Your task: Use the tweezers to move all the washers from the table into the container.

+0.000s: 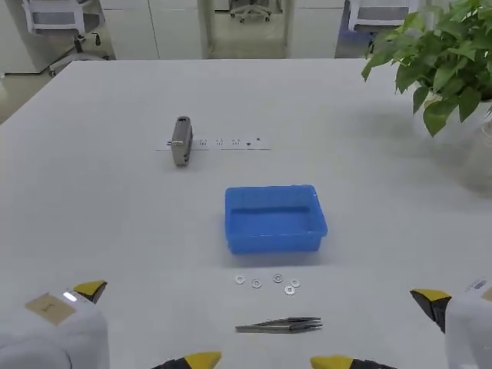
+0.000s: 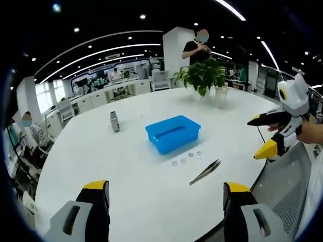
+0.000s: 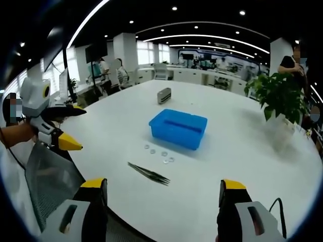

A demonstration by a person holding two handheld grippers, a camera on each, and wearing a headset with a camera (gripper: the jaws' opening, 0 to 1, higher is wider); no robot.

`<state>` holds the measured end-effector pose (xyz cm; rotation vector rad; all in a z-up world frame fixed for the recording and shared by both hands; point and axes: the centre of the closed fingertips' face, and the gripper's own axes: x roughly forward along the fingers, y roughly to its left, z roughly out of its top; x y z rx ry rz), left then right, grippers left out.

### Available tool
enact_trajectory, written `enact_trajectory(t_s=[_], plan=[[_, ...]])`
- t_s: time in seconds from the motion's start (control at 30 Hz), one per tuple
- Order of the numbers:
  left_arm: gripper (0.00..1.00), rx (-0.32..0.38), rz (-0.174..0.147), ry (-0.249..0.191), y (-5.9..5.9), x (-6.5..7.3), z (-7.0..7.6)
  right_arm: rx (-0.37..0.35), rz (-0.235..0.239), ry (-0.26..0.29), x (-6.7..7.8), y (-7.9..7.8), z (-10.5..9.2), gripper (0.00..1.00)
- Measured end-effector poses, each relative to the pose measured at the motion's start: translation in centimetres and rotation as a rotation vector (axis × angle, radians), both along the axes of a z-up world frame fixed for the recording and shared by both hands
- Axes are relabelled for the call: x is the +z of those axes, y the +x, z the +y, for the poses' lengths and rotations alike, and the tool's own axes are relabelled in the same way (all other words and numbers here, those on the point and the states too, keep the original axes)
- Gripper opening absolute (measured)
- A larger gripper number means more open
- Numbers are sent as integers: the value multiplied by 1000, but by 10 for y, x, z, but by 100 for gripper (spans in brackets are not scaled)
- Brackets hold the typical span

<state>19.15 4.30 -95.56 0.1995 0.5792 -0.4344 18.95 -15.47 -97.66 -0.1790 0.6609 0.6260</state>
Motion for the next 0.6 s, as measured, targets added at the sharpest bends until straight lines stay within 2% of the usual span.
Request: enact_trajectory(t_s=[0.1, 0.17, 0.33, 0.43, 0.5, 0.6], plan=[[91, -31, 9, -1, 5, -3, -8, 13, 11, -12, -3, 1, 1, 90], [89, -51, 23, 14, 7, -7, -11, 15, 18, -15, -5, 2, 0, 90], [87, -86, 31, 14, 12, -14, -16, 3, 11, -21, -4, 7, -1, 87], [85, -96, 50, 9, 14, -20, -17, -2, 1, -39, -5, 12, -3, 87], [83, -108, 68, 9, 14, -26, -19, 7, 7, -71, -7, 13, -5, 86], [78, -157, 89, 19, 15, -34, -26, 13, 13, -74, -8, 14, -6, 85]])
